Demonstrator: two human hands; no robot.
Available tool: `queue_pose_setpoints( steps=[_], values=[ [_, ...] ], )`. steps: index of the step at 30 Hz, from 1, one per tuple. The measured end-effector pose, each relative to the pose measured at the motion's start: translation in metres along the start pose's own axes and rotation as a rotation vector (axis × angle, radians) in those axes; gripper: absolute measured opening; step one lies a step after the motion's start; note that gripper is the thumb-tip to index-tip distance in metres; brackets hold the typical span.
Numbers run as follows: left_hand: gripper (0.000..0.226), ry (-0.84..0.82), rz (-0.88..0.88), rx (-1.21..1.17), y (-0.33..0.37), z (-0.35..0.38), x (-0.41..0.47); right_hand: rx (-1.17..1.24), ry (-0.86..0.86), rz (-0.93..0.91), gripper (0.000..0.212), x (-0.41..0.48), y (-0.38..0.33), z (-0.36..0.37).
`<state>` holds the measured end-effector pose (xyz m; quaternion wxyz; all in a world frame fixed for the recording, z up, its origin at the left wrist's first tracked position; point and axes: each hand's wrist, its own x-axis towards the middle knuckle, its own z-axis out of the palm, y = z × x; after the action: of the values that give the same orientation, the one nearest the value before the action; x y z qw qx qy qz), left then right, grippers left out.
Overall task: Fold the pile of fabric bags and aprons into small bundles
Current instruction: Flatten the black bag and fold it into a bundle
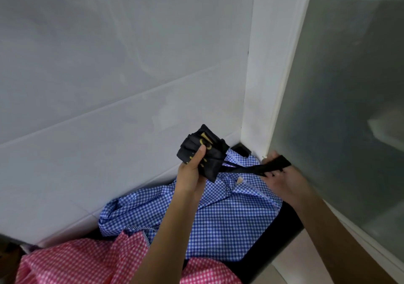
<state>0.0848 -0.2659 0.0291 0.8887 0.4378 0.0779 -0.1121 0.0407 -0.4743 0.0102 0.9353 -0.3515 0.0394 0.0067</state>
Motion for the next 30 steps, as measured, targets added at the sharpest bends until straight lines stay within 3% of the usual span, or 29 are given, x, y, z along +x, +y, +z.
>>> queue_pose_setpoints(
  steps=[2, 6, 10, 14, 17, 20, 22, 24, 28, 30],
  values=[
    [0.039, 0.013, -0.007, -0.062, 0.006, 0.008, 0.0, -0.291, -0.133, 0.004, 0.025, -0.006, -0.008, 0.005],
    [0.021, 0.089, -0.01, -0.164, 0.019, 0.021, 0.002, -1.029, -0.33, -0.013, 0.049, -0.012, -0.039, 0.018],
    [0.014, 0.183, -0.042, -0.23, 0.026, 0.032, 0.01, -1.208, -0.553, 0.057, 0.039, -0.015, -0.056, 0.04],
    [0.01, 0.276, 0.005, -0.25, 0.039, 0.036, 0.018, -1.69, -0.457, -0.191, 0.035, -0.001, -0.069, 0.042],
    [0.015, 0.308, 0.184, -0.056, 0.05, 0.039, 0.016, -1.936, -0.534, -0.039, 0.013, 0.006, -0.076, 0.039],
    [0.018, 0.319, 0.342, 0.136, 0.057, 0.054, 0.009, -1.989, -0.473, 0.059, 0.042, 0.013, -0.064, 0.042],
    [0.016, 0.299, 0.352, 0.143, 0.062, 0.063, 0.006, -2.099, -0.358, -0.13, 0.041, 0.017, -0.061, 0.047],
    [0.01, 0.3, 0.358, 0.116, 0.071, 0.066, 0.006, -2.003, -0.366, -0.328, 0.032, 0.018, -0.068, 0.051],
    [0.008, 0.219, 0.393, 0.051, 0.091, 0.063, 0.008, -0.809, -0.49, -0.225, 0.035, 0.002, -0.089, 0.06],
    [0.015, 0.157, 0.37, -0.024, 0.09, 0.067, 0.008, -0.264, -0.441, -0.176, 0.025, 0.001, -0.091, 0.065]
  ],
)
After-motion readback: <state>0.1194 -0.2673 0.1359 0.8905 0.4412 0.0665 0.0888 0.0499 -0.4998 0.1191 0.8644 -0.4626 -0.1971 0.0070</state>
